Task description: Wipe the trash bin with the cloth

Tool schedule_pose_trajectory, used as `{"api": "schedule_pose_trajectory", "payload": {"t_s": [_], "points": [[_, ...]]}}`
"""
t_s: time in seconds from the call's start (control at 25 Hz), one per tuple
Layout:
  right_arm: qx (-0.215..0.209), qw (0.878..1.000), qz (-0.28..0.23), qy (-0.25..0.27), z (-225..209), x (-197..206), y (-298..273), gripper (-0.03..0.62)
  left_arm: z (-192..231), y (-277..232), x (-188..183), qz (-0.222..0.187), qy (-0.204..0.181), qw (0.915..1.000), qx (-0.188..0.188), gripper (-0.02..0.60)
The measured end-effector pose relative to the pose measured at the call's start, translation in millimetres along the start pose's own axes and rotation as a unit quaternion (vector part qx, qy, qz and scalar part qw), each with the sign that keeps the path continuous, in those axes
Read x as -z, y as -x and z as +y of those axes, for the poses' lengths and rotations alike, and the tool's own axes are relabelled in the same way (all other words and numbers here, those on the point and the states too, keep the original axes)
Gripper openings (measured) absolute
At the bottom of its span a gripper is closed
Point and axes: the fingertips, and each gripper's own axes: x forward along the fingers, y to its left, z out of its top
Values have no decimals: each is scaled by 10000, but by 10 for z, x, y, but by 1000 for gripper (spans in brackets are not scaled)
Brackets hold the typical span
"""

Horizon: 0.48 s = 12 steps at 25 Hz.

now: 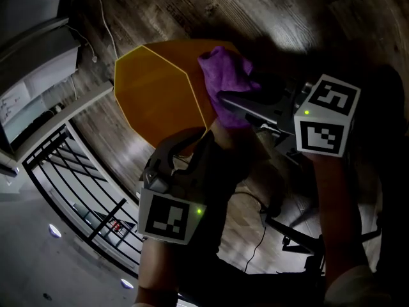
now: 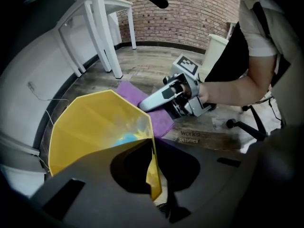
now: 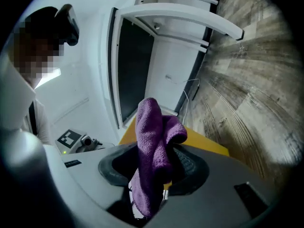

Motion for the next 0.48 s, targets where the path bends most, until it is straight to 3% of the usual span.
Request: {"api": "schedule_pose_trajectory", "payload": {"t_s": [0.24,0.48], "points": [[400,9971,3,-647,-513,198,7,167,-73,-1,6,-70,83,9996,242,15],[1366,9849,438,-965,-1086,558,80,167,-243,10,13,-52,-15,9982,604,28]]}}
